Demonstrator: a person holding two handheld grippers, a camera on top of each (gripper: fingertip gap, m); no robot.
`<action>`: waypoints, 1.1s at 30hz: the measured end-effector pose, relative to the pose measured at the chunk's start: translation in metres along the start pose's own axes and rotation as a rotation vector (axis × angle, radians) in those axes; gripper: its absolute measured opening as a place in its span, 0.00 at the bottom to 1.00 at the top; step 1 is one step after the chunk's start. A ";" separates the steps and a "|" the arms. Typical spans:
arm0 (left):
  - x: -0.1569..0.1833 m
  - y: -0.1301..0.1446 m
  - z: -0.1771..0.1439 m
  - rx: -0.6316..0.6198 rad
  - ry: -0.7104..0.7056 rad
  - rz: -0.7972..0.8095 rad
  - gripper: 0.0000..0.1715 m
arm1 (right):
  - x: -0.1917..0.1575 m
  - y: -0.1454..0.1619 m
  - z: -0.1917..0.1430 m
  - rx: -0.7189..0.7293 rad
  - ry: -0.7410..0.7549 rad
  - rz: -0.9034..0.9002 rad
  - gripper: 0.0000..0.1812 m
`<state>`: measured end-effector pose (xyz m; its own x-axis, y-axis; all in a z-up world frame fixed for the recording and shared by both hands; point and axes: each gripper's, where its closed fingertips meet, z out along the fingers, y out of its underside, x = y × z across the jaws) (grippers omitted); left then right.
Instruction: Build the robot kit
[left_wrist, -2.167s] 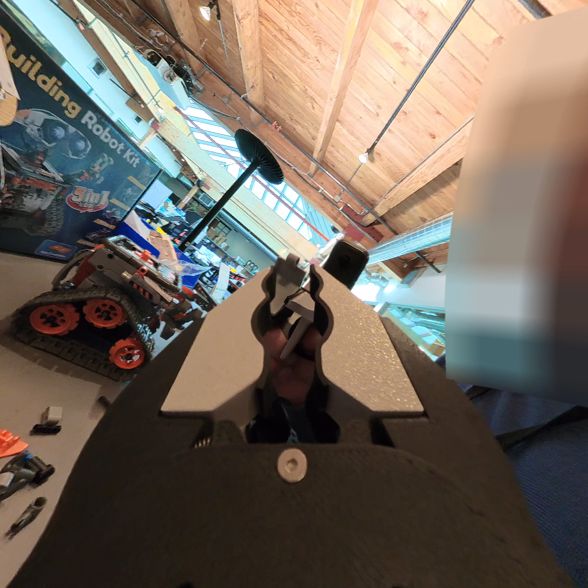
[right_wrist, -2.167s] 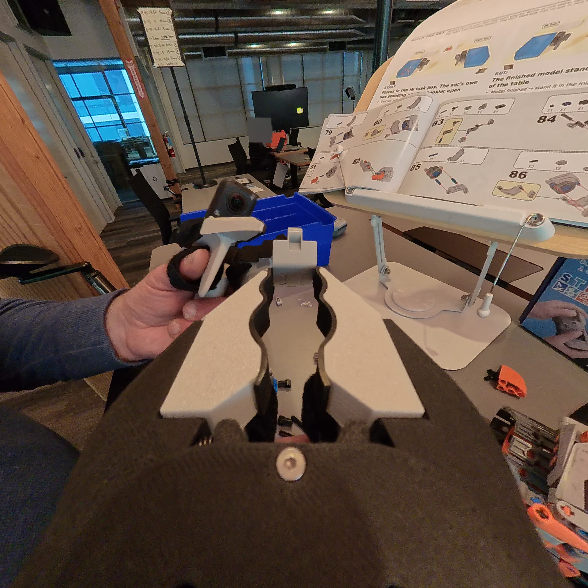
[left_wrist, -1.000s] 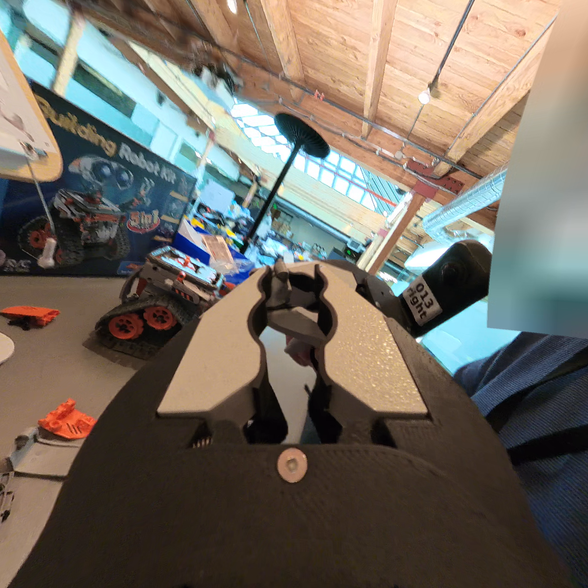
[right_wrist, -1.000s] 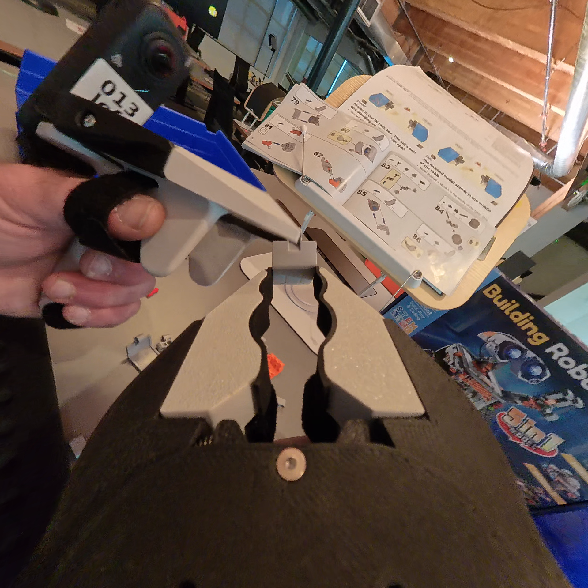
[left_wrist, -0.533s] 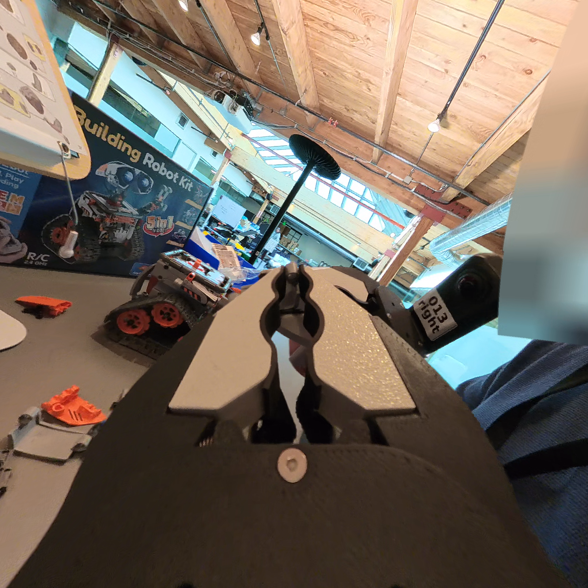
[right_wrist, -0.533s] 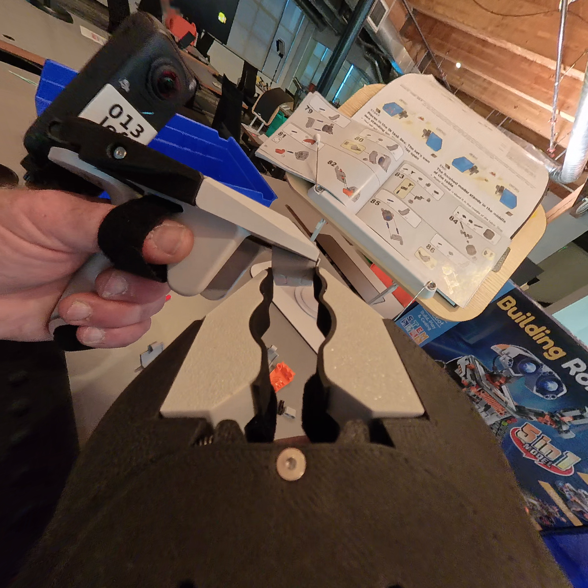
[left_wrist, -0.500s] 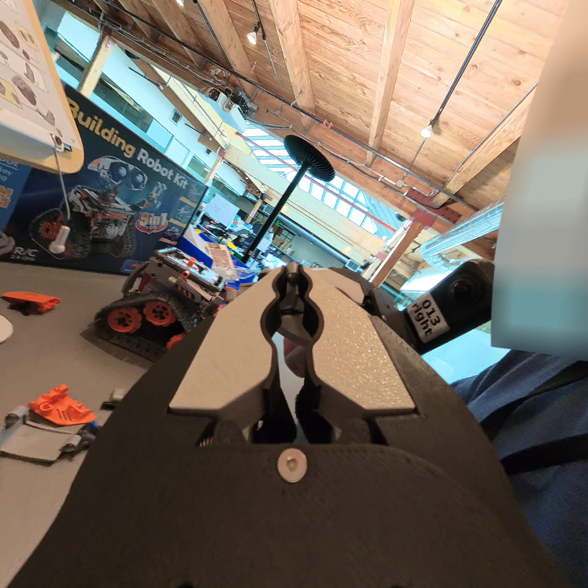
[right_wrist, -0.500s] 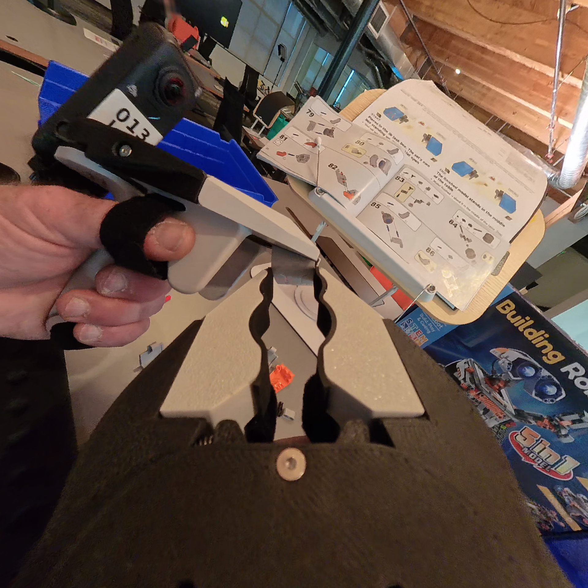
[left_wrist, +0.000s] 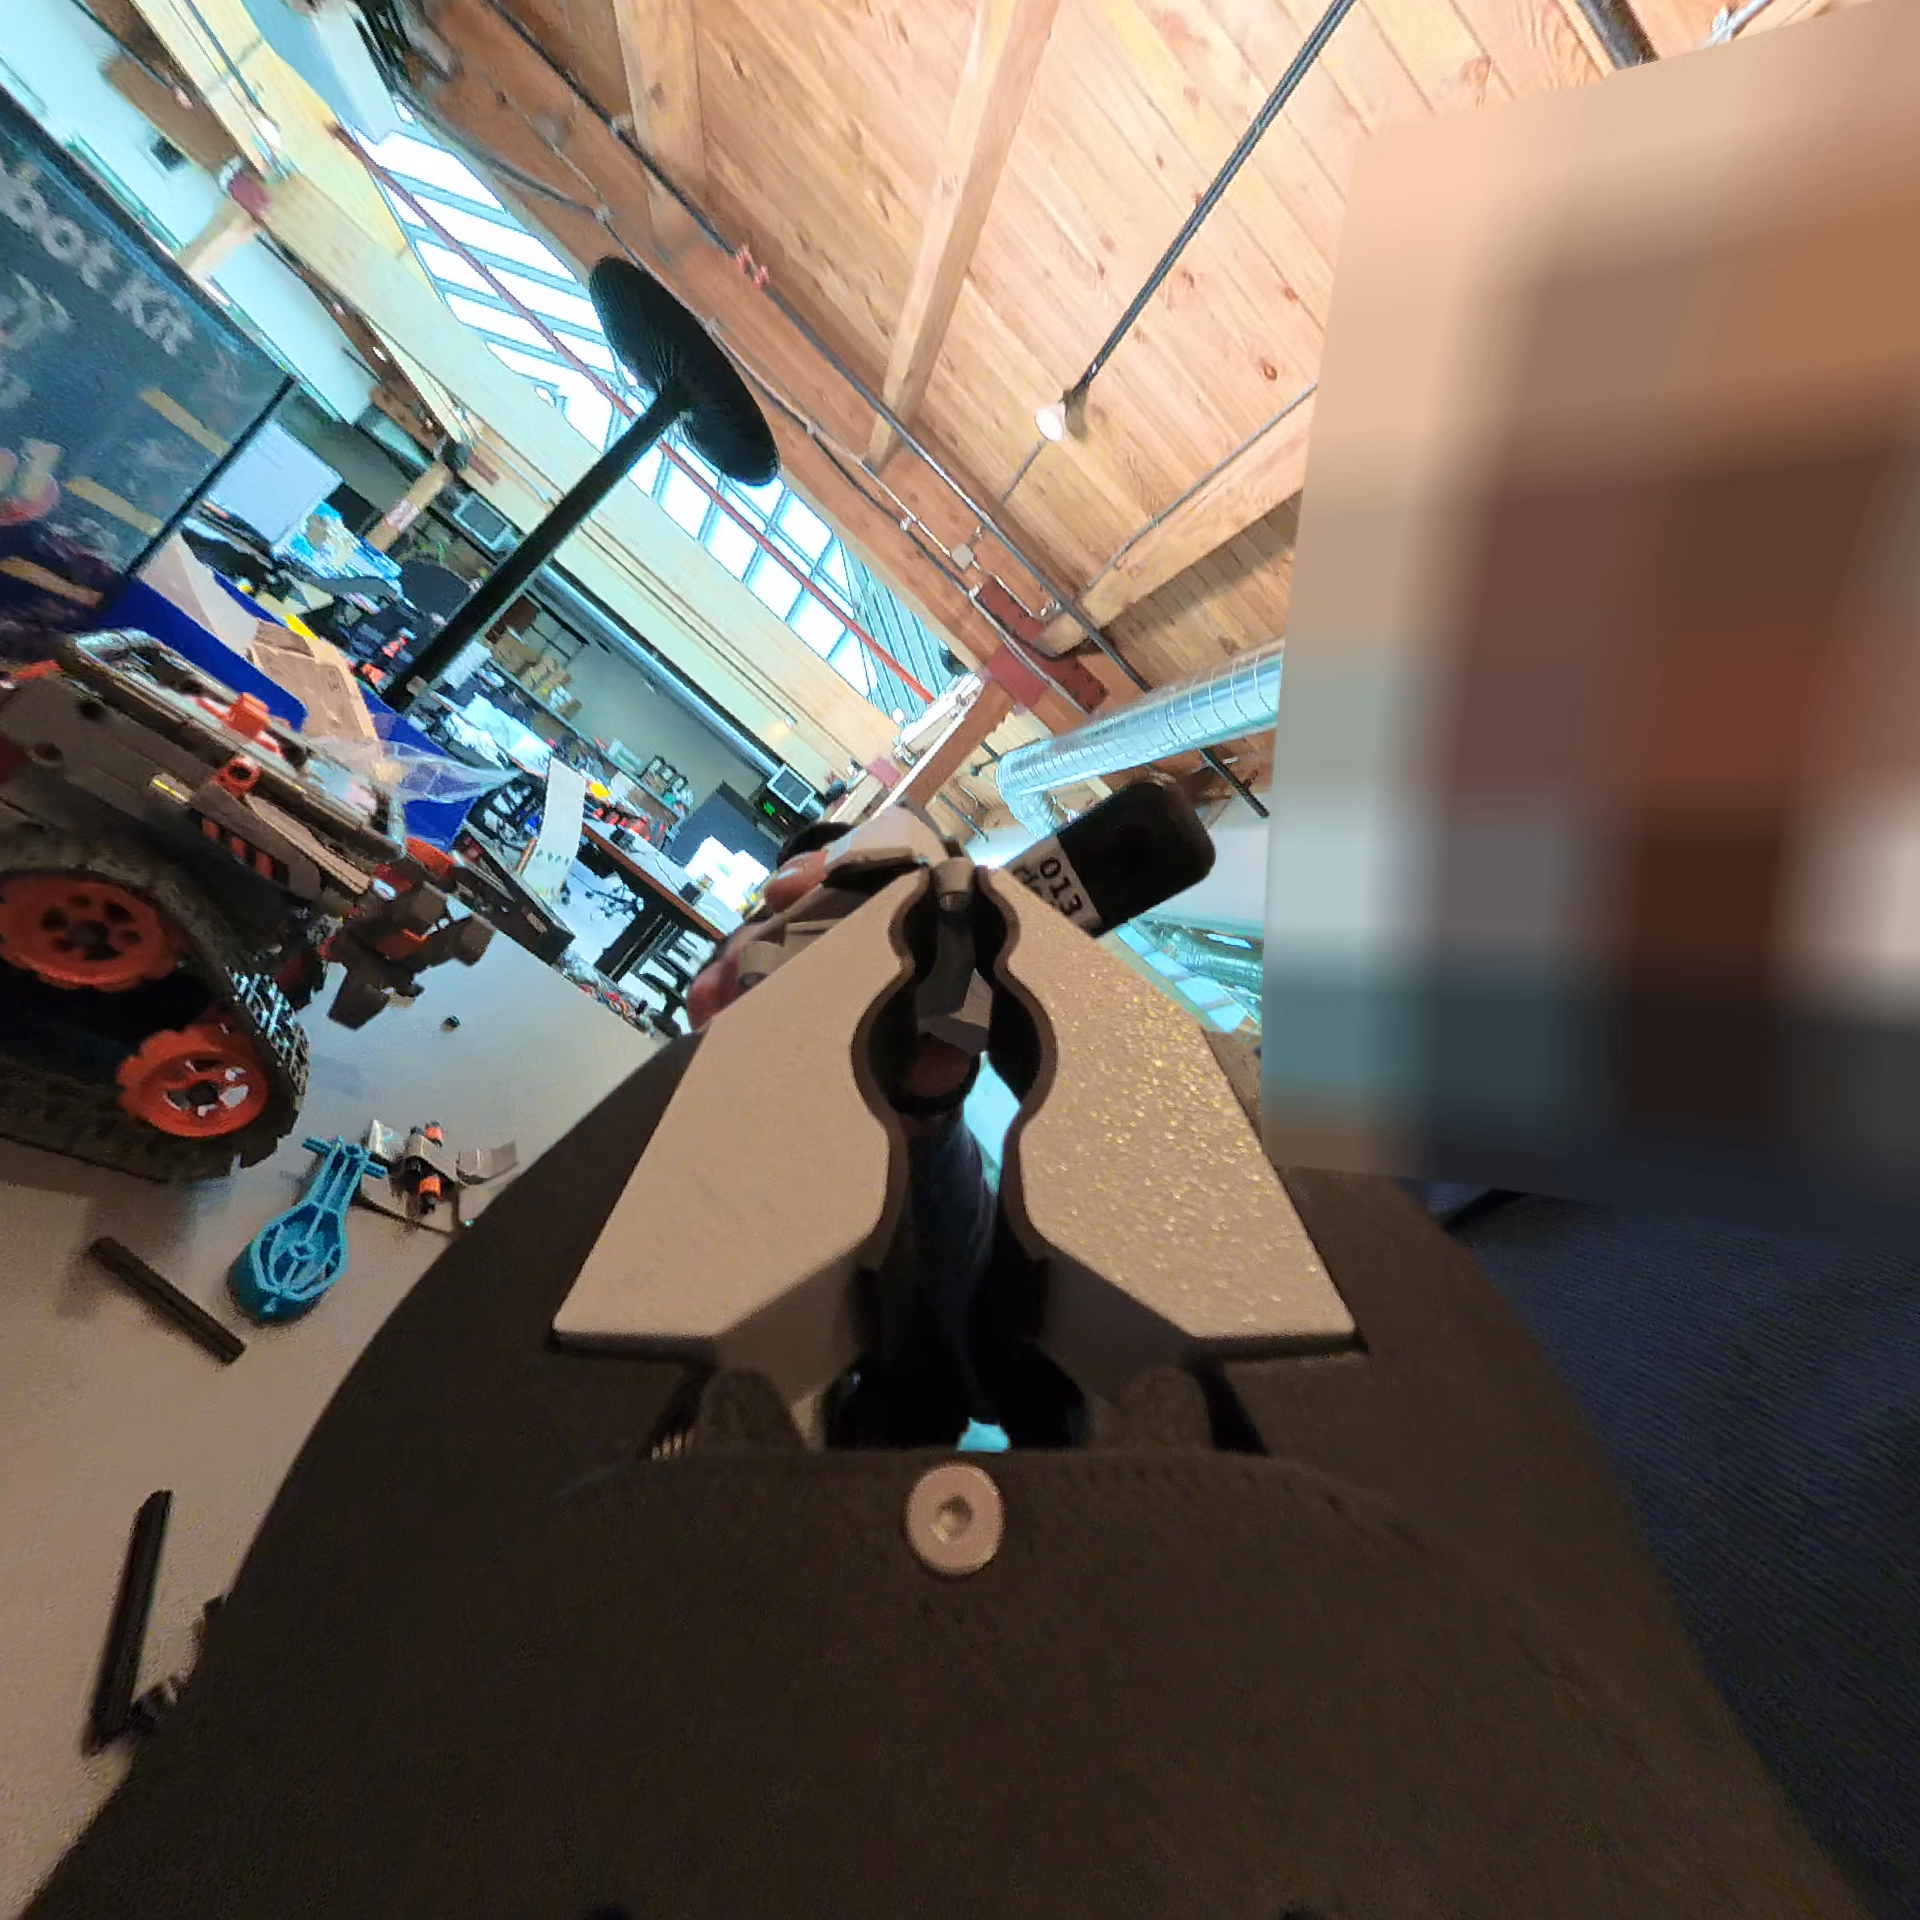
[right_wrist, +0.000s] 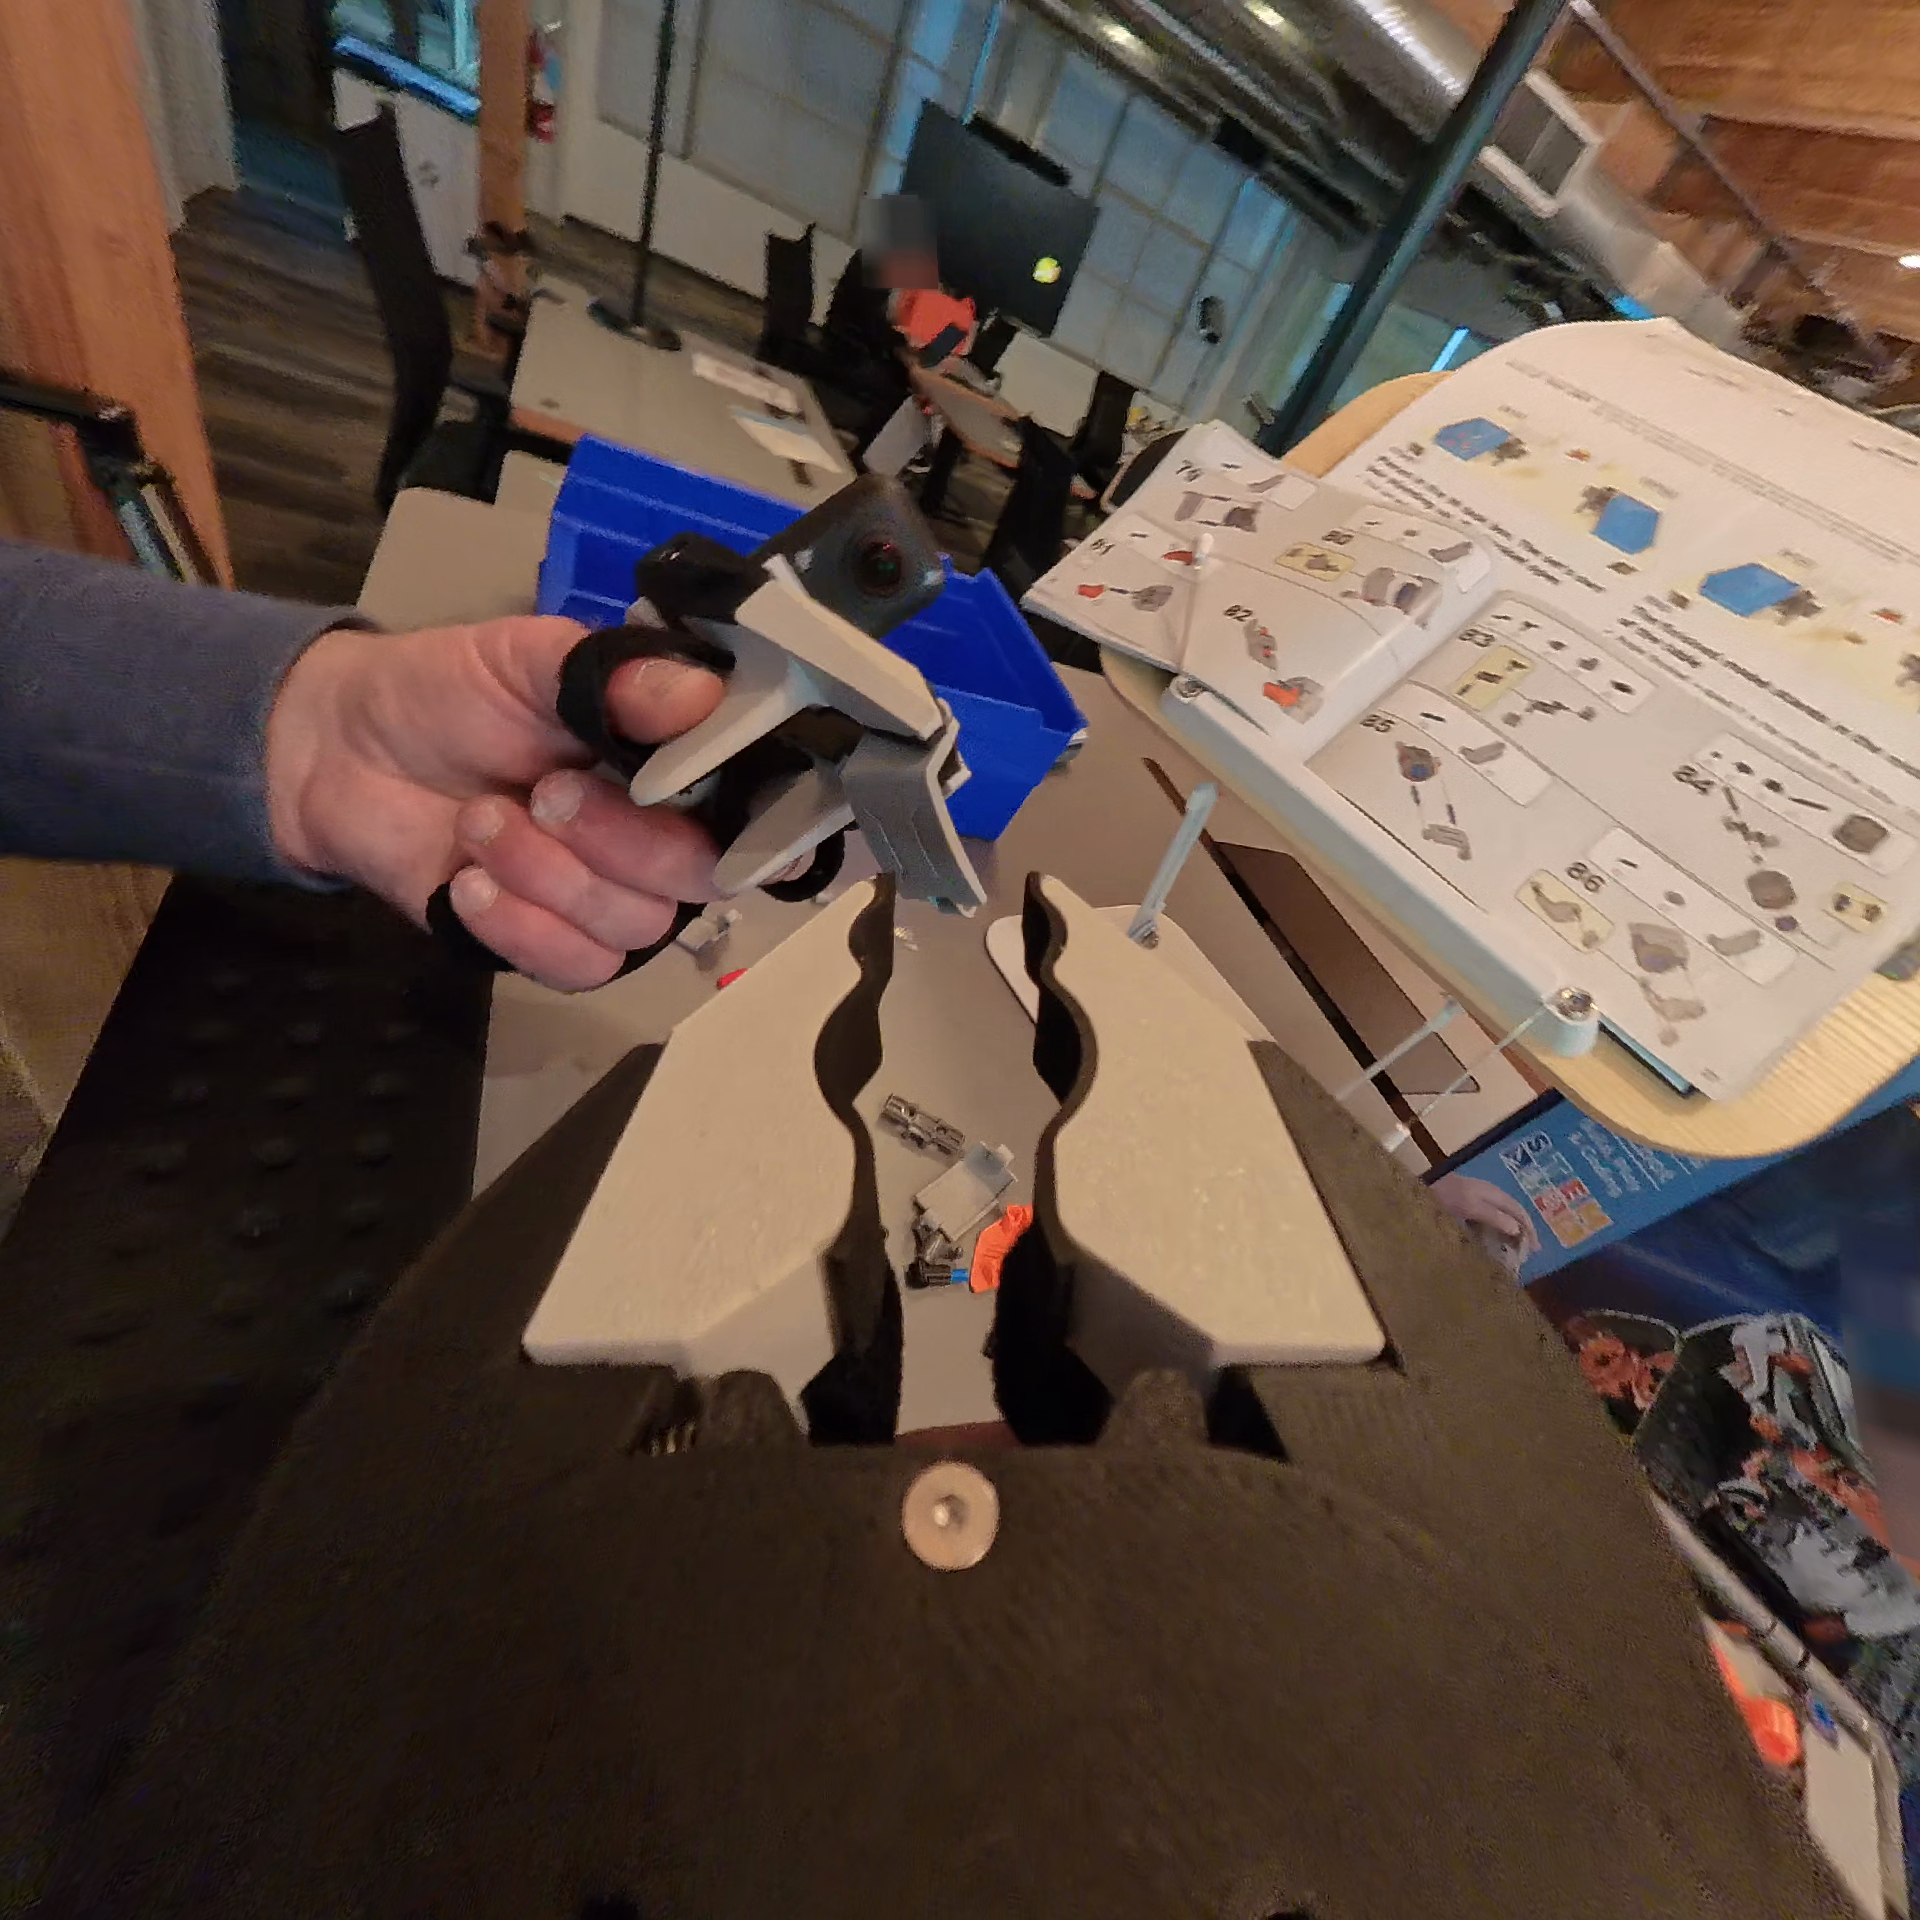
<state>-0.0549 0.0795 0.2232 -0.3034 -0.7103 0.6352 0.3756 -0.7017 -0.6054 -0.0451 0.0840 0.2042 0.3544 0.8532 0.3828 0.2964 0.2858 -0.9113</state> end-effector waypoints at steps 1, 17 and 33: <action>0.002 0.003 0.002 -0.024 0.011 -0.008 0.02 | -0.004 0.002 0.001 -0.015 -0.041 -0.022 0.12; -0.004 0.026 0.009 -0.114 -0.207 0.351 0.11 | -0.025 -0.001 0.005 0.133 -0.280 0.504 0.00; -0.010 0.032 0.003 -0.125 -0.260 0.292 0.01 | -0.024 0.026 -0.019 0.023 -0.259 0.498 0.06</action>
<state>-0.0374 0.0647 0.1991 0.0377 -0.8541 0.5187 0.2986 -0.4857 -0.8215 -0.0294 0.0625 0.1736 0.2163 0.9660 -0.1416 0.1287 -0.1720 -0.9767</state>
